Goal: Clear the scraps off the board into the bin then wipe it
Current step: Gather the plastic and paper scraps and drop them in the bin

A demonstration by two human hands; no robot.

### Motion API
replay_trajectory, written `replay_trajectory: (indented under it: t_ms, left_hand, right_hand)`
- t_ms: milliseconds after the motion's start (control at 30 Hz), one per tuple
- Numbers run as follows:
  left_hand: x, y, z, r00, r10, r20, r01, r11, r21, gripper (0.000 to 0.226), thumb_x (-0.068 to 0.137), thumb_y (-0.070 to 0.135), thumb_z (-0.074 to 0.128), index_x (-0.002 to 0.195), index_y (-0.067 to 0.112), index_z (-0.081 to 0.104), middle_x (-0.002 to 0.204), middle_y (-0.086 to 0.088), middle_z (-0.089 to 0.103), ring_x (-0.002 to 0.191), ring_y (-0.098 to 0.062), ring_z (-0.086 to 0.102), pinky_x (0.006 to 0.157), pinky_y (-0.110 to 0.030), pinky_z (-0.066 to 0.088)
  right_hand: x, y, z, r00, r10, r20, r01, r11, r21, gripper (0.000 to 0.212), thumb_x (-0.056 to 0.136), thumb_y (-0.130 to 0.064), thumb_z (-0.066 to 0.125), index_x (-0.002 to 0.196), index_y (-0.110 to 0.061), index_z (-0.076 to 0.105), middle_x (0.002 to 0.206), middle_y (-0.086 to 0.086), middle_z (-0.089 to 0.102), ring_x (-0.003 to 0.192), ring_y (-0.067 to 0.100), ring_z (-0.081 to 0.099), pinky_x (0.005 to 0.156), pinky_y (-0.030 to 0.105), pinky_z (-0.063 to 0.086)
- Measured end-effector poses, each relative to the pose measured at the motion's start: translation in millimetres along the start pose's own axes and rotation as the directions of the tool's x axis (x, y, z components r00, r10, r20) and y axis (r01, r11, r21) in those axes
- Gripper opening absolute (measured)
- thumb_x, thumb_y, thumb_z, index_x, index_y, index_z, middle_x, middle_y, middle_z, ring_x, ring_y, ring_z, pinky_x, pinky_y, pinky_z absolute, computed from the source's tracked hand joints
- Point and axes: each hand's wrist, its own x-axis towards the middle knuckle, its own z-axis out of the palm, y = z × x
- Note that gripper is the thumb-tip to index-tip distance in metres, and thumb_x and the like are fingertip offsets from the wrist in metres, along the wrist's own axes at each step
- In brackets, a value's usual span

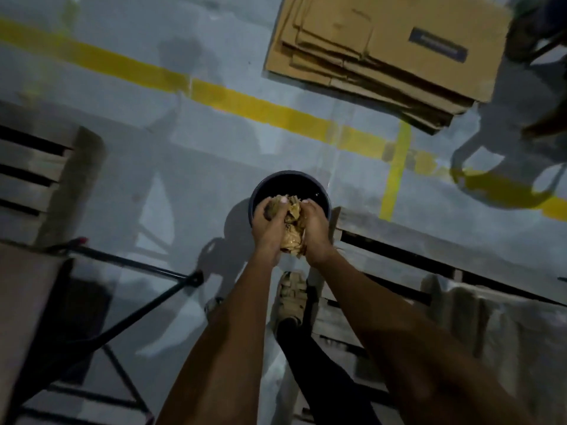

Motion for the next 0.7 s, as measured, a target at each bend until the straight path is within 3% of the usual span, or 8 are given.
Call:
replay_trajectory:
  t_ms: [67, 167, 267, 400, 500, 567, 633, 700]
  left_hand:
    - [34.5, -27.8, 9.4, 1.000, 0.018, -0.019, -0.017, 0.999, 0.044, 0.055, 0.097, 0.045, 0.066, 0.145, 0.024, 0.050, 0.141, -0.003, 0.057, 0.124, -0.021, 0.059, 0.103, -0.043, 0.055]
    - [86.0, -64.9, 22.8, 0.998, 0.019, -0.063, -0.016, 0.998, 0.053, 0.058, 0.094, 0.048, 0.069, 0.143, 0.031, 0.045, 0.145, -0.005, 0.052, 0.127, -0.026, 0.055, 0.104, -0.048, 0.053]
    - [120.7, -88.3, 34.9, 0.984, 0.037, -0.174, -0.006, 0.985, 0.175, 0.047, 0.090, 0.039, 0.077, 0.126, 0.021, 0.054, 0.135, -0.009, 0.051, 0.120, -0.026, 0.054, 0.097, -0.040, 0.052]
    - [146.0, -107.9, 35.3, 0.945, 0.081, -0.316, 0.030, 0.943, 0.331, 0.023, 0.086, 0.028, 0.082, 0.090, 0.014, 0.065, 0.129, -0.007, 0.048, 0.113, -0.022, 0.041, 0.091, -0.031, 0.046]
    - [156.1, -119.0, 28.2, 0.949, 0.077, -0.304, 0.046, 0.924, 0.380, 0.023, 0.084, 0.016, 0.084, 0.071, 0.026, 0.068, 0.122, -0.013, 0.066, 0.108, -0.033, 0.064, 0.094, -0.042, 0.058]
    - [148.3, -114.5, 25.8, 0.967, 0.053, -0.249, 0.051, 0.918, 0.393, 0.011, 0.087, 0.005, 0.078, 0.088, 0.015, 0.079, 0.122, -0.014, 0.070, 0.108, -0.032, 0.068, 0.095, -0.032, 0.056]
    - [139.7, -106.9, 24.7, 0.990, 0.045, -0.135, 0.023, 0.885, 0.466, 0.020, 0.094, -0.003, 0.066, 0.111, 0.002, 0.077, 0.126, -0.008, 0.067, 0.114, -0.026, 0.063, 0.091, -0.018, 0.047]
    - [122.6, -93.0, 25.5, 0.997, 0.033, -0.064, 0.005, 0.858, 0.513, 0.025, 0.097, -0.005, 0.059, 0.118, -0.004, 0.073, 0.119, -0.006, 0.066, 0.113, -0.022, 0.060, 0.079, -0.010, 0.039]
  right_hand:
    - [46.2, 22.7, -9.8, 0.994, 0.089, 0.064, -0.094, 0.992, 0.082, 0.062, 0.086, -0.047, 0.064, 0.129, -0.003, 0.065, 0.126, 0.025, 0.068, 0.120, 0.042, 0.065, 0.103, 0.059, 0.053]
    - [87.3, 35.5, -22.3, 0.981, 0.178, 0.076, -0.190, 0.956, 0.224, 0.046, 0.097, -0.039, 0.060, 0.125, -0.005, 0.069, 0.127, 0.017, 0.071, 0.114, 0.037, 0.069, 0.100, 0.051, 0.056]
    - [131.9, 47.0, -35.3, 0.986, 0.169, 0.016, -0.167, 0.953, 0.251, 0.031, 0.100, -0.036, 0.054, 0.107, -0.011, 0.072, 0.114, 0.012, 0.074, 0.100, 0.031, 0.069, 0.092, 0.043, 0.055]
    - [155.9, 55.4, -39.7, 0.981, 0.176, -0.080, -0.157, 0.967, 0.199, 0.037, 0.100, -0.038, 0.055, 0.128, -0.017, 0.067, 0.133, 0.006, 0.065, 0.116, 0.026, 0.062, 0.093, 0.038, 0.047]
    - [150.5, 58.1, -40.4, 0.981, 0.151, -0.121, -0.132, 0.980, 0.152, 0.041, 0.101, -0.033, 0.054, 0.137, -0.014, 0.063, 0.126, -0.001, 0.064, 0.097, 0.008, 0.056, 0.079, 0.029, 0.041]
    - [140.3, 57.0, -39.6, 0.978, 0.144, -0.149, -0.125, 0.983, 0.134, 0.040, 0.100, -0.029, 0.058, 0.134, -0.009, 0.065, 0.116, -0.003, 0.066, 0.087, 0.004, 0.057, 0.064, 0.024, 0.041]
    - [128.9, 53.6, -36.9, 0.977, 0.149, -0.156, -0.125, 0.981, 0.151, 0.031, 0.099, -0.027, 0.061, 0.122, -0.008, 0.071, 0.101, -0.004, 0.070, 0.090, 0.012, 0.065, 0.065, 0.024, 0.047]
    - [115.0, 47.7, -33.3, 0.975, 0.146, -0.165, -0.115, 0.976, 0.186, 0.013, 0.098, -0.025, 0.063, 0.101, -0.015, 0.071, 0.094, -0.004, 0.070, 0.090, 0.017, 0.068, 0.068, 0.028, 0.050]
